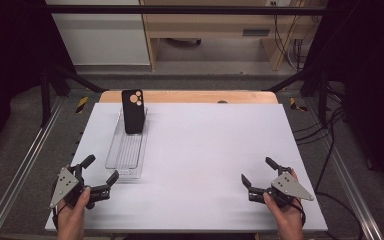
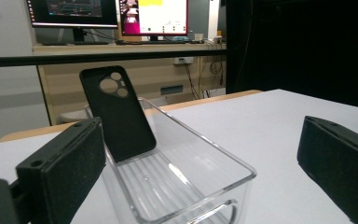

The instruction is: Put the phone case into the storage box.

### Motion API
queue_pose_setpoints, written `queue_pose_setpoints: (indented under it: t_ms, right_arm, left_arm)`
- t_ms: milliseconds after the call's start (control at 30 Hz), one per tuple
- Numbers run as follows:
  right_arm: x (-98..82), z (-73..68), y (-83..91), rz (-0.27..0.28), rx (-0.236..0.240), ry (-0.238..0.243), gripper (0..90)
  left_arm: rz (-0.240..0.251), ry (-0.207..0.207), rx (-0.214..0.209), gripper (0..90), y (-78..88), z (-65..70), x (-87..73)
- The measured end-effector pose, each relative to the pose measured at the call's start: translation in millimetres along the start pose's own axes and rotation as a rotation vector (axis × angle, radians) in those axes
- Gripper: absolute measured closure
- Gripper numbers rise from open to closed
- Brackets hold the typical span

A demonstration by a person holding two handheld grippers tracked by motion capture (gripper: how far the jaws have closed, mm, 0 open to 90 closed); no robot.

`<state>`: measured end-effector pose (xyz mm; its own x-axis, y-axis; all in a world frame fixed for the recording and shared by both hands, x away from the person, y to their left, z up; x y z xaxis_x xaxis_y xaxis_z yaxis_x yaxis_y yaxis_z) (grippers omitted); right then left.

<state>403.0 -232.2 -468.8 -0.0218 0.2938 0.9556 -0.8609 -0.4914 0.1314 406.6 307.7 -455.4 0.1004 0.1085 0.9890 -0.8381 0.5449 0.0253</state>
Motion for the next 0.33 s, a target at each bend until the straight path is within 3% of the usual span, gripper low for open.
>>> queue_pose_setpoints:
  t_ms: [167, 333]
  right_arm:
    - [-2.4, 3.1, 1.4, -0.005, -0.010, -0.005, 3.8]
    - [-4.4, 5.3, -0.8, -0.014, -0.017, -0.016, 3.5]
  left_arm:
    - [-0.016, 0.016, -0.009, 0.6, -1.3, -0.9, -2.9]
    - [-0.026, 0.022, -0.026, 0.7, -6.3, 9.2, -6.7]
Point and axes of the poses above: each handheld gripper's, and its own axes: y roughly backward along the jaws, x roughly out of its top, z roughly to its right, the point moved 1 cm from there along -y, roughly forward along the jaws, and after that the axes turned 9 degrees about y, right-handed, at the moved point
